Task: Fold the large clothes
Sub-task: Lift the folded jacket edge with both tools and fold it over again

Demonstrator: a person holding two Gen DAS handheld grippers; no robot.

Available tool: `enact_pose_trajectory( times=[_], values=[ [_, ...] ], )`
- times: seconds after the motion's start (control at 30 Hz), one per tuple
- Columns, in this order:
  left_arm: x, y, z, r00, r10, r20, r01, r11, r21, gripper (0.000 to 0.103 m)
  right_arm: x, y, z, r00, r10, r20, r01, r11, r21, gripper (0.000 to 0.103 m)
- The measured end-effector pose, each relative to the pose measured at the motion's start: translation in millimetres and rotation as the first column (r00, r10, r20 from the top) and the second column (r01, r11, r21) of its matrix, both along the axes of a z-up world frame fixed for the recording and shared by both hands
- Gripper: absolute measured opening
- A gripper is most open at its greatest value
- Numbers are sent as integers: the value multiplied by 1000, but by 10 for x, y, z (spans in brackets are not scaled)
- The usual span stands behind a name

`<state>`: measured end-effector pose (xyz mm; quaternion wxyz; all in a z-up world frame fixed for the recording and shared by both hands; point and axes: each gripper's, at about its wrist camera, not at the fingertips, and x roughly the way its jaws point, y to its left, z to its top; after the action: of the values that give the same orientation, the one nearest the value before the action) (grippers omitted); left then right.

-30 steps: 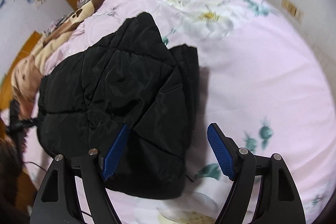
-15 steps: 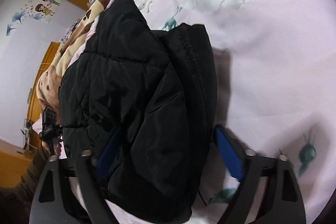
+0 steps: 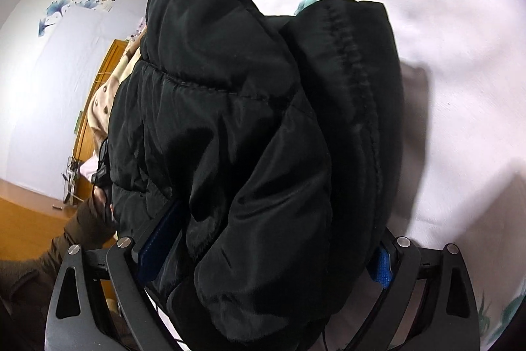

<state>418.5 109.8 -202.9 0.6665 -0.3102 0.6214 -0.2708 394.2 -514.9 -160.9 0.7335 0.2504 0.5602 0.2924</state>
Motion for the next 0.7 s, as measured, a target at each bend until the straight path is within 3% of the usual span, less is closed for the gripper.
enact_pose_trajectory(
  times=[0.33,0.47,0.7],
  values=[
    [42,-209,81,999,16,-29,-13,997,79,95,51,128,14,1000,-14,-22,12,998,-57,94],
    [15,-267,168,999,34,-22,-31,992,125,83,59,224,46,999,-22,-35,18,996,-87,89],
    [-40,-406,380,999,47,5,-47,979,198,64,-3,452,183,1000,-14,-9,13,990,-143,69]
  ],
)
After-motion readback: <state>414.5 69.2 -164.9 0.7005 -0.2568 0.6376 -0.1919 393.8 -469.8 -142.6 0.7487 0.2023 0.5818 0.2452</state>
